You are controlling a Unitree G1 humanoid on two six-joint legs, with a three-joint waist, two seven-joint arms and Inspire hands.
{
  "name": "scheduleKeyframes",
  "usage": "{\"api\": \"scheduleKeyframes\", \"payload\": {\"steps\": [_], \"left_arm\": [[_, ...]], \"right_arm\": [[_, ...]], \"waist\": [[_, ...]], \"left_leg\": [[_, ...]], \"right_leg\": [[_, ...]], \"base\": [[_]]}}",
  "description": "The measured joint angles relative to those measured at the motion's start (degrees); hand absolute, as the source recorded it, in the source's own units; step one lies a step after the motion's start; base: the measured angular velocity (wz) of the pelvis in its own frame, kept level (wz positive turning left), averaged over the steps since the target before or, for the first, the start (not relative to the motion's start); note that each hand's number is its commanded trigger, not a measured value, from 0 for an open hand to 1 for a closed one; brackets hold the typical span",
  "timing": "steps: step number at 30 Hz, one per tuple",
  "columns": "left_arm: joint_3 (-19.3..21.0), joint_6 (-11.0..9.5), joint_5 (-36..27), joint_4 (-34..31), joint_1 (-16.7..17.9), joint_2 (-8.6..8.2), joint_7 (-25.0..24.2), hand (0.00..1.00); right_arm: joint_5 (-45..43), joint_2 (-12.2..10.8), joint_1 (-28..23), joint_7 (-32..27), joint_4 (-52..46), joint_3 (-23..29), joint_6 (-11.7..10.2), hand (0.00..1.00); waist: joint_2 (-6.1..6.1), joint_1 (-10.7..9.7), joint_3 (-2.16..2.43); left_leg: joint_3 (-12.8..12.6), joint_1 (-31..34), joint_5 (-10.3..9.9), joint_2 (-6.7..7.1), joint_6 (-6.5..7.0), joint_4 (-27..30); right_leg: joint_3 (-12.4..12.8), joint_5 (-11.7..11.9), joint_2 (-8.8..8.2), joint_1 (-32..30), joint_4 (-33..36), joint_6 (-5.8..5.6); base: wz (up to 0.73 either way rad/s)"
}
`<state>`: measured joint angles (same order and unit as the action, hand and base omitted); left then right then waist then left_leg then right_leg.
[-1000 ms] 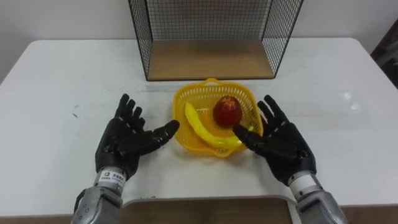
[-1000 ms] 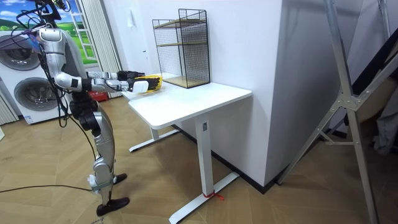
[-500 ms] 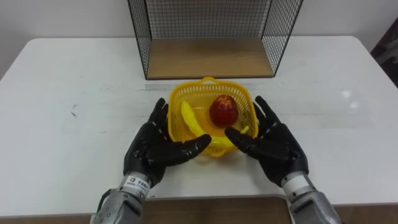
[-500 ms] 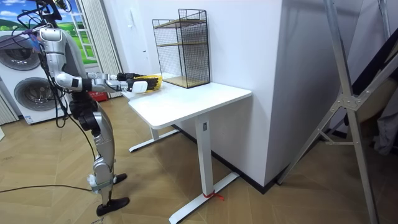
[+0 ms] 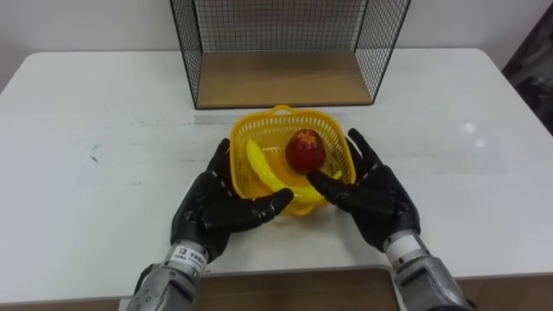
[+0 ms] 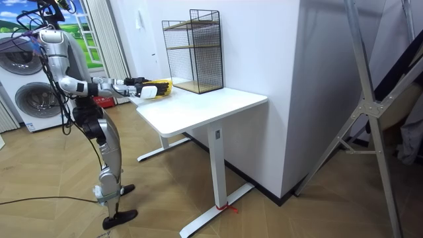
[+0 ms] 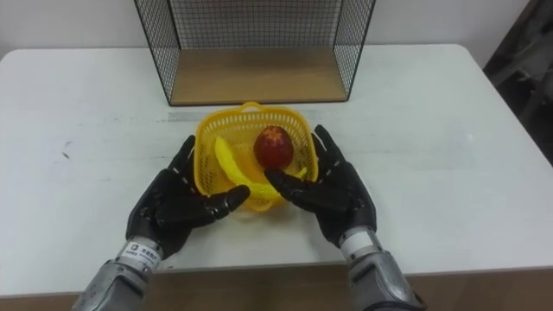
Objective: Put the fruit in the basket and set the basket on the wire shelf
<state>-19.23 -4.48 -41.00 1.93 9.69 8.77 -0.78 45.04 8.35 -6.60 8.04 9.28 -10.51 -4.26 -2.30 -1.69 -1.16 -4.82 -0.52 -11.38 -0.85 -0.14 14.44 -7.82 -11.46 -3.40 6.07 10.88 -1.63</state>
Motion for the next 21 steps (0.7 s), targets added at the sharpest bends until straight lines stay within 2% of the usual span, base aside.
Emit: {"api": "scheduleKeyframes", "payload": {"steps": [17,21], "left_arm": [[0.57,-0.62,0.63,0.06,-0.19,-0.25,0.0,0.0],[0.98,-0.78,0.57,0.06,-1.64,-0.27,0.0,0.0]], "right_arm": [[-3.93,-0.09,1.1,-2.18,-1.4,-1.27,-0.29,0.0],[-5.68,0.0,1.54,-2.18,-1.6,-2.17,-1.58,0.0]], "waist": [[0.02,0.28,0.02],[0.34,0.48,0.03]], "left_leg": [[-0.03,1.06,-0.01,-0.24,-0.01,0.97],[-0.03,1.03,-0.01,-0.25,-0.01,1.14]], "right_leg": [[-0.21,0.01,0.11,-0.99,0.88,0.01],[-0.14,0.04,0.14,-0.88,0.88,0.06]], "base": [[0.0],[0.0]]}}
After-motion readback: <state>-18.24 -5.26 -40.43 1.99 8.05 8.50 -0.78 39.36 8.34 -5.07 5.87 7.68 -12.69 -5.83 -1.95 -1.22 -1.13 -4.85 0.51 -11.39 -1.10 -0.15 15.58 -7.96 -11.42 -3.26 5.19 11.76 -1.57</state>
